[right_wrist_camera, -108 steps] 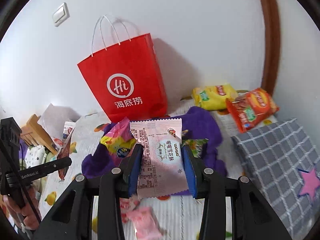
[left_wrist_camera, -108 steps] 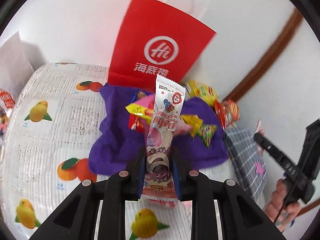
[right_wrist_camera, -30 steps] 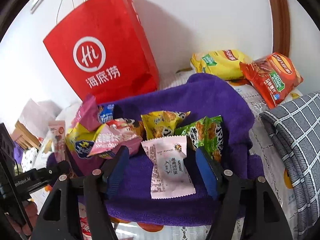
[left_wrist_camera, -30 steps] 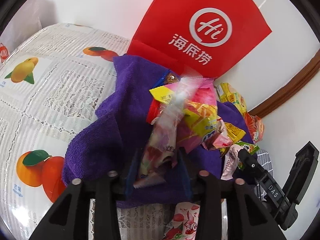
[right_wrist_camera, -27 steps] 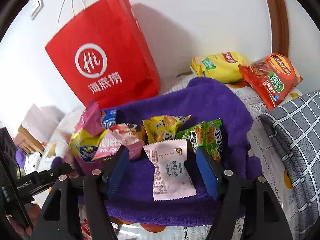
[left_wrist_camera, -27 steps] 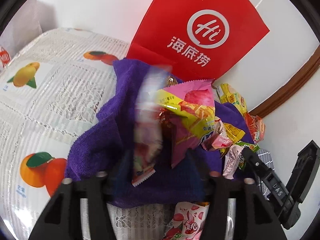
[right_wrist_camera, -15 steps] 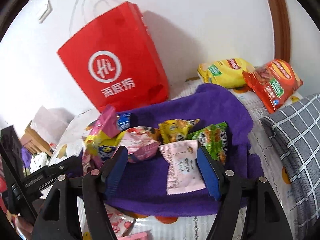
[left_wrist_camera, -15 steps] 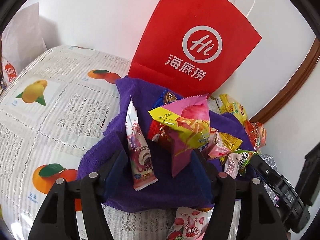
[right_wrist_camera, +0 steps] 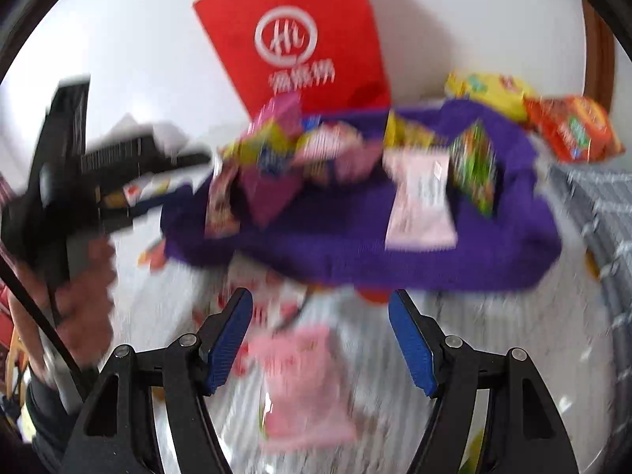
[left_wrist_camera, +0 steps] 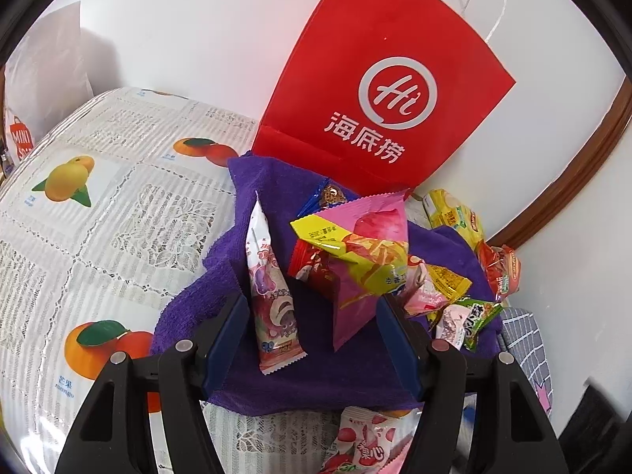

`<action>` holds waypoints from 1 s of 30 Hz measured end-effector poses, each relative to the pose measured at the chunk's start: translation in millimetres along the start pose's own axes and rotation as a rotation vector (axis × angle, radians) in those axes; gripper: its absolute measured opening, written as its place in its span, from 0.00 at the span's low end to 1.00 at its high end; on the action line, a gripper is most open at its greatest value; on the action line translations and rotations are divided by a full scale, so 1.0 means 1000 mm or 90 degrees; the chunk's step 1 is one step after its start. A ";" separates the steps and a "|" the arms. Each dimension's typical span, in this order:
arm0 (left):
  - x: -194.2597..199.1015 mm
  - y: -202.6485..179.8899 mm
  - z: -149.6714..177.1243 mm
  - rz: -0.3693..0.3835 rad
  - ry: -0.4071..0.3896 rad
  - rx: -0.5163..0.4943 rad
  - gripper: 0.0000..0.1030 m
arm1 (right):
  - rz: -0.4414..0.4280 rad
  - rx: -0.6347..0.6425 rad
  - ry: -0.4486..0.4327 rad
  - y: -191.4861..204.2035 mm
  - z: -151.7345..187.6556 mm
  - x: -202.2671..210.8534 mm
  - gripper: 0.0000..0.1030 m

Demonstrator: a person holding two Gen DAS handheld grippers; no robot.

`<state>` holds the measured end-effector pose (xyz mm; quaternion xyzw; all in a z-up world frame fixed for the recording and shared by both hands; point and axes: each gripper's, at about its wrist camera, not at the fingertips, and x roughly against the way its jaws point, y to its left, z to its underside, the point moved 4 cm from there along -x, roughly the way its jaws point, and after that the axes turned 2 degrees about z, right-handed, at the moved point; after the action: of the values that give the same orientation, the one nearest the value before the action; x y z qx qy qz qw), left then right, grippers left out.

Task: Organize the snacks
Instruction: 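Grasp the pink peach candy packet on the bed with the right gripper, then grasp the white-pink fruit packet with the left gripper while the right holds the peach packet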

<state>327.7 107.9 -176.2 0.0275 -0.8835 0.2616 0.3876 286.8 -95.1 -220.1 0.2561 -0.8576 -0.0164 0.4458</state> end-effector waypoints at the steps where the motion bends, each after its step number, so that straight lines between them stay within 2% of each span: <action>1: 0.002 -0.001 -0.001 -0.002 -0.006 -0.002 0.64 | -0.009 -0.001 0.012 0.001 0.006 -0.002 0.69; 3: 0.007 -0.003 -0.002 -0.013 -0.024 -0.014 0.64 | -0.015 0.004 0.028 0.003 0.014 -0.004 0.69; 8: 0.011 -0.006 -0.003 -0.036 -0.043 -0.036 0.64 | 0.018 0.030 0.052 0.009 0.029 -0.006 0.69; 11: 0.012 -0.006 -0.003 -0.048 -0.048 -0.045 0.64 | 0.054 0.063 0.045 0.015 0.036 -0.004 0.69; 16: 0.017 -0.010 -0.004 -0.037 -0.054 -0.047 0.64 | 0.140 0.124 0.035 0.028 0.046 -0.008 0.69; 19: 0.022 -0.011 -0.006 -0.040 -0.067 -0.050 0.64 | 0.135 0.096 0.035 0.023 0.045 -0.007 0.67; 23: 0.025 -0.010 -0.007 -0.047 -0.075 -0.051 0.64 | 0.155 0.083 0.022 0.017 0.045 -0.002 0.52; 30: 0.032 -0.012 -0.006 -0.039 -0.077 -0.051 0.64 | 0.189 0.046 0.020 -0.001 0.045 0.005 0.50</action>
<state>312.4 105.7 -145.1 0.0546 -0.9140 0.2120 0.3417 250.3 -107.2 -243.3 0.1426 -0.8788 0.0848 0.4474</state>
